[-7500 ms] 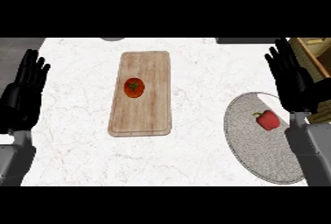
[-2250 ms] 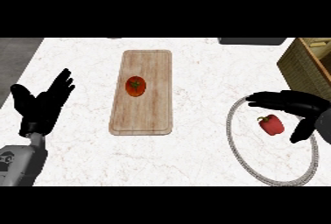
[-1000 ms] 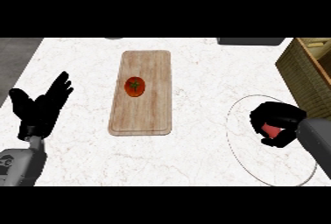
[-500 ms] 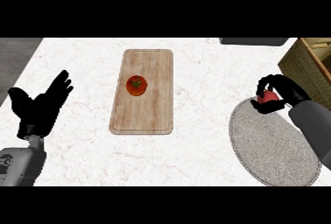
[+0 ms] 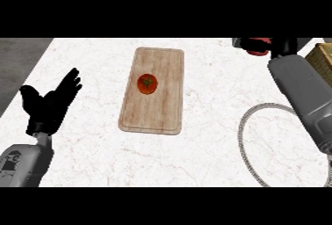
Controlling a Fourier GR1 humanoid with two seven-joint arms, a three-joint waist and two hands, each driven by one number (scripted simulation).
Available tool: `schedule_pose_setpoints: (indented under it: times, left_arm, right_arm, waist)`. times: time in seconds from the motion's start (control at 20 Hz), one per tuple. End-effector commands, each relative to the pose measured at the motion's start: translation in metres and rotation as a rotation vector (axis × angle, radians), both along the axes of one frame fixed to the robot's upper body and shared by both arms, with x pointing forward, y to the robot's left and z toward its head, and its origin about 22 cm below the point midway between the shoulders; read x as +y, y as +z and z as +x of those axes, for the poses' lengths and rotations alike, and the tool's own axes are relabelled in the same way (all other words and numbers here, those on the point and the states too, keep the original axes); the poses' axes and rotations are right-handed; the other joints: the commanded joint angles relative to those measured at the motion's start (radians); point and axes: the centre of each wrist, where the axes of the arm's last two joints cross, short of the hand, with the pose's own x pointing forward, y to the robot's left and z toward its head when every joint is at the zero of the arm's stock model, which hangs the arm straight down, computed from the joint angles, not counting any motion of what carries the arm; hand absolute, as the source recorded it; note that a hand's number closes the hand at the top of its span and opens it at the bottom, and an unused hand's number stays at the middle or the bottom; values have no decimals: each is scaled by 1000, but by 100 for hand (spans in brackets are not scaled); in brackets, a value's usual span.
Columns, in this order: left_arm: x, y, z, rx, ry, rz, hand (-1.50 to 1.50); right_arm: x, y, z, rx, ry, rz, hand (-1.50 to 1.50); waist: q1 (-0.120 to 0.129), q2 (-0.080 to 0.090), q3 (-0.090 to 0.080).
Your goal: Pick the bell pepper from the placemat and place it in the basket
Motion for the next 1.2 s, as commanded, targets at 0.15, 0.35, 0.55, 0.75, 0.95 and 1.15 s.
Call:
schedule_pose_setpoints:
  times: [0.15, 0.35, 0.55, 0.75, 0.95, 1.15]
  left_arm:
    - [-12, 7, 8, -19, -44, 15, 0]
    - [-12, 9, 10, -17, -30, 2, 0]
    - [-6, 13, 12, -26, -13, 13, 0]
    - [-8, 14, 12, -35, -11, 0, 0]
    - [-12, 13, 12, -27, -16, -1, 0]
    - [-3, 8, 12, -26, -13, 10, 0]
  right_arm:
    - [52, 82, 24, -208, -428, 18, 150]
    - [53, 116, 27, -226, -539, -5, 150]
    - [46, 156, 27, -195, -594, -84, 150]
    - [31, 192, 23, -188, -698, -122, 150]
    - [21, 206, 21, -194, -789, -178, 150]
    - [12, 228, 16, -151, -873, -201, 150]
  waist:
    - [33, 17, -3]
    - [18, 19, -3]
    - [13, 23, -2]
    - [5, 24, 1]
    - [-1, 25, 3]
    - [1, 32, 3]
